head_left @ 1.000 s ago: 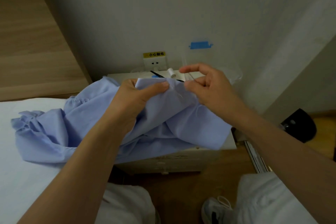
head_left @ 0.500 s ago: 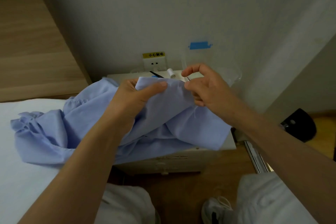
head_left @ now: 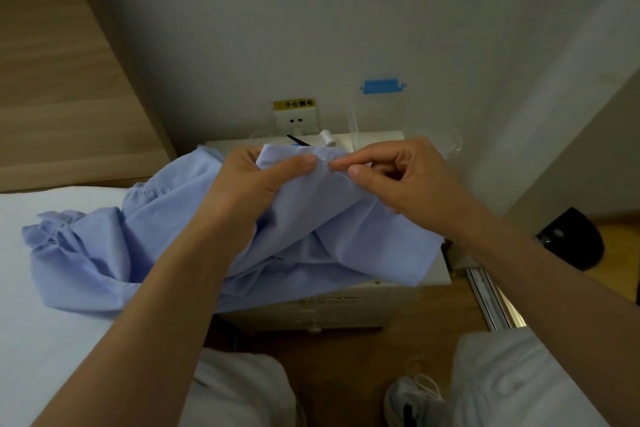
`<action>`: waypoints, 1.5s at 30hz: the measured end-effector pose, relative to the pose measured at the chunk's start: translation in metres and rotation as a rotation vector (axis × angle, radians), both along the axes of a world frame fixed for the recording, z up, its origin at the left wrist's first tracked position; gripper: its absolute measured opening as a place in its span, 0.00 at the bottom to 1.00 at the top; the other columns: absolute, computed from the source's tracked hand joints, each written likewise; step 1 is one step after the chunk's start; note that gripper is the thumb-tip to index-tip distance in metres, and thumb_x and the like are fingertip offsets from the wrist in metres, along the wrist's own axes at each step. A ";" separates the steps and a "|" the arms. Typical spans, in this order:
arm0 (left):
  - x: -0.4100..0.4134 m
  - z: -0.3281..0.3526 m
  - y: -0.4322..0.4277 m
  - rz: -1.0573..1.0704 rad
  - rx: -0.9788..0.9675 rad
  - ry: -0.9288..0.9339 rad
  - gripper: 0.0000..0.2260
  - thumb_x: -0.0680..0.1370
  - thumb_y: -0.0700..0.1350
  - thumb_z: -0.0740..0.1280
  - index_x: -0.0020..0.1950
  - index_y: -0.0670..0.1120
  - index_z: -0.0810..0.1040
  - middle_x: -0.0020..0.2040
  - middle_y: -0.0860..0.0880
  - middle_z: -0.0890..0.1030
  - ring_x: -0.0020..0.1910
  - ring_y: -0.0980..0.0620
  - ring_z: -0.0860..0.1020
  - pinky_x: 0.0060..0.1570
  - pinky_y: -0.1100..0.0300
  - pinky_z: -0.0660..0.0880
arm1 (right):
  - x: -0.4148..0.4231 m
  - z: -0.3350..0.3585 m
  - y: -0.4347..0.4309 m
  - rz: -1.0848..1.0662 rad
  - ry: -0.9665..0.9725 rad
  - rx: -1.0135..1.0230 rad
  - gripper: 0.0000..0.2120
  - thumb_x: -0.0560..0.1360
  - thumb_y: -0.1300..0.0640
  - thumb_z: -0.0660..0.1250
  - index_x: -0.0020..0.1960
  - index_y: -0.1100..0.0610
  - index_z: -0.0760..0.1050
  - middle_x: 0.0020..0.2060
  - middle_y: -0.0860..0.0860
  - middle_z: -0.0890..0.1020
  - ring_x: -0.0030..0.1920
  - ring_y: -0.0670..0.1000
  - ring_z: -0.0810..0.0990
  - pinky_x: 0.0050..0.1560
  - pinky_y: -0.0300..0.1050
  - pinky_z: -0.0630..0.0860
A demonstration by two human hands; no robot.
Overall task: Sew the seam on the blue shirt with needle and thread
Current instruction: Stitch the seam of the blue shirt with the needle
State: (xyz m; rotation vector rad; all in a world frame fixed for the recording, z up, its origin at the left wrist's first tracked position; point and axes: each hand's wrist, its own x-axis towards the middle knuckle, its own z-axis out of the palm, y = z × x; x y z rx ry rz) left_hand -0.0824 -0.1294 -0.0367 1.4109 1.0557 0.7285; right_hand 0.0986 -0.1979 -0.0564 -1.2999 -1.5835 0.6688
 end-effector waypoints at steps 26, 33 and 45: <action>0.000 -0.005 0.003 -0.038 0.126 0.098 0.04 0.75 0.44 0.70 0.42 0.46 0.78 0.35 0.52 0.80 0.32 0.60 0.78 0.34 0.69 0.76 | 0.006 0.004 0.003 0.071 0.006 -0.275 0.14 0.79 0.64 0.61 0.63 0.54 0.74 0.19 0.49 0.70 0.21 0.48 0.67 0.29 0.40 0.70; 0.001 -0.004 0.001 -0.095 0.125 0.083 0.03 0.75 0.42 0.70 0.42 0.46 0.78 0.29 0.59 0.81 0.30 0.64 0.79 0.32 0.71 0.76 | 0.005 0.004 0.005 0.210 0.147 -0.424 0.15 0.81 0.63 0.57 0.64 0.51 0.74 0.20 0.51 0.72 0.20 0.46 0.67 0.29 0.42 0.65; -0.003 0.001 0.002 -0.103 0.017 0.049 0.03 0.76 0.43 0.68 0.43 0.45 0.78 0.30 0.58 0.82 0.32 0.62 0.80 0.33 0.69 0.77 | 0.007 0.001 0.007 0.207 0.170 -0.342 0.06 0.81 0.63 0.59 0.48 0.60 0.74 0.21 0.51 0.76 0.21 0.45 0.67 0.27 0.35 0.66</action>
